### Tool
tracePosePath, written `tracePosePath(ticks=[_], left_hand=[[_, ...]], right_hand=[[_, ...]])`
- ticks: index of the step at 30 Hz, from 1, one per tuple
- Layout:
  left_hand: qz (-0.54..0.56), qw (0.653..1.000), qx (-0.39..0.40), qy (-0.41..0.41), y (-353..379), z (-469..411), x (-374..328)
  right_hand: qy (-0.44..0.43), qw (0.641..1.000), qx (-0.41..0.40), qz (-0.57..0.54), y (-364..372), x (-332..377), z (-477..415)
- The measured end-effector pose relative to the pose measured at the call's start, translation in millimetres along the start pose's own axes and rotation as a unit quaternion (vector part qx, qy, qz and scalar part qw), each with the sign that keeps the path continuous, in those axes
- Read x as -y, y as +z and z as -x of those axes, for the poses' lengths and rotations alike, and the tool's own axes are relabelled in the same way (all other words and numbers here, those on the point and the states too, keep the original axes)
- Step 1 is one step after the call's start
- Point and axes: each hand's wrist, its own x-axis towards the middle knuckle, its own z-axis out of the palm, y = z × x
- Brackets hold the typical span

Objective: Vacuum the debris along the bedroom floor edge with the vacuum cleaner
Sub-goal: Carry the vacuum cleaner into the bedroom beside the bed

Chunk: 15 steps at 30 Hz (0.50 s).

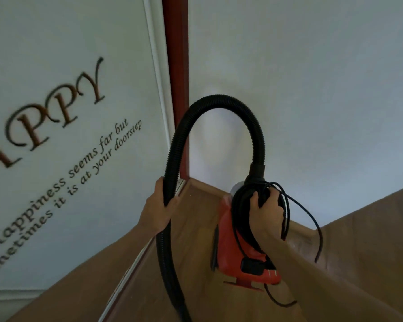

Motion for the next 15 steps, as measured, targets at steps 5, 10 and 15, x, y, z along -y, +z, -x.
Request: tracePosePath(ticks=[5,10,15], left_hand=[[-0.007,0.999,-0.02,0.031,-42.1,26.7,-61.5],[-0.018,0.998,-0.044,0.048,-89.7,58.9,-115.7],[-0.01,0.995,-0.071,0.065,-134.6,89.8,-178.0]], right_hand=[[-0.033,0.999,-0.018,-0.01,-54.8,42.4,33.1],[-0.067,0.997,-0.026,-0.012,-115.9,88.9,68.6],[-0.104,0.993,-0.049,-0.027,-176.9,134.7,95.0]])
